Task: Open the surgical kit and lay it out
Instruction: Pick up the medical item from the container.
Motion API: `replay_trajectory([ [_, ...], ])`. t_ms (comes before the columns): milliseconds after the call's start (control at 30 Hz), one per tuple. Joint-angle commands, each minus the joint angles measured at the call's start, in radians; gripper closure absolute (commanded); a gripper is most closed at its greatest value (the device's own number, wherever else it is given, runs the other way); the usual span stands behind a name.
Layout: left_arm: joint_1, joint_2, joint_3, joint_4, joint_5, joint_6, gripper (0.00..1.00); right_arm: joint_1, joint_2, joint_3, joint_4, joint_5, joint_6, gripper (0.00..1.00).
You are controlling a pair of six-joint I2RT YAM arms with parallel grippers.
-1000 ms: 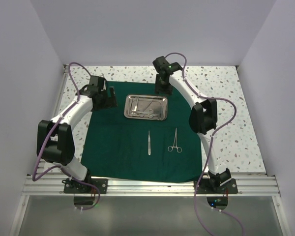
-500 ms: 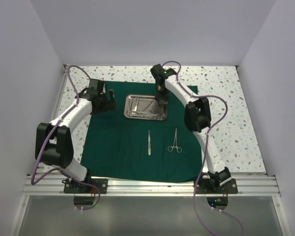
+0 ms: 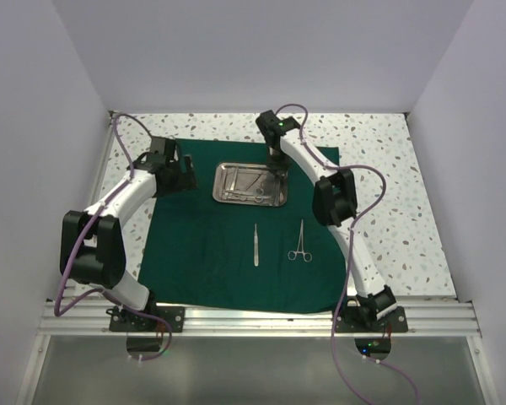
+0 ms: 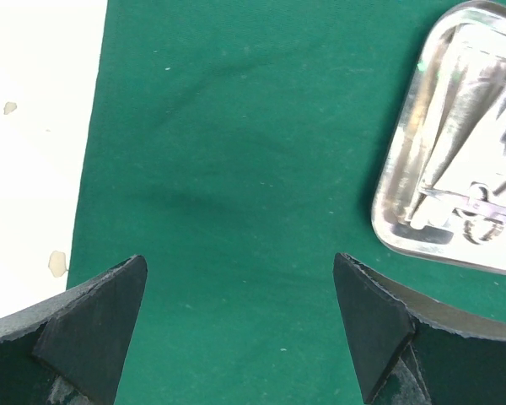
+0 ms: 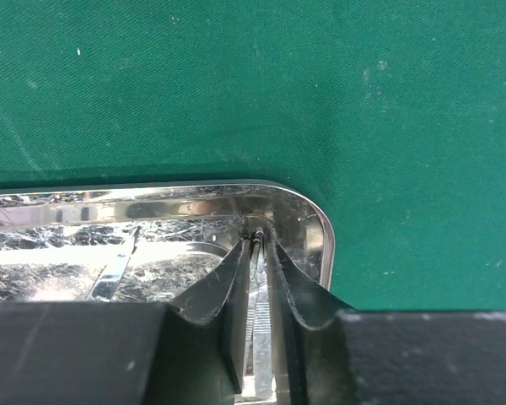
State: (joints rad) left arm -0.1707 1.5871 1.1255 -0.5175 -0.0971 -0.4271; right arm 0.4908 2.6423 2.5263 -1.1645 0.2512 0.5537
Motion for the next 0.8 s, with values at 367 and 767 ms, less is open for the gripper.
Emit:
replay_trajectory([
  [367,0.057,-0.029,-0.038,0.057,0.0,0.022,0.04,0.014,0.122,0.026,-0.129,-0.024,-0.021,1.0],
  [767,0.059,-0.03,-0.013,0.056,0.028,0.013,0.04,0.014,-0.208,-0.03,-0.038,-0.07,0.017,1.0],
])
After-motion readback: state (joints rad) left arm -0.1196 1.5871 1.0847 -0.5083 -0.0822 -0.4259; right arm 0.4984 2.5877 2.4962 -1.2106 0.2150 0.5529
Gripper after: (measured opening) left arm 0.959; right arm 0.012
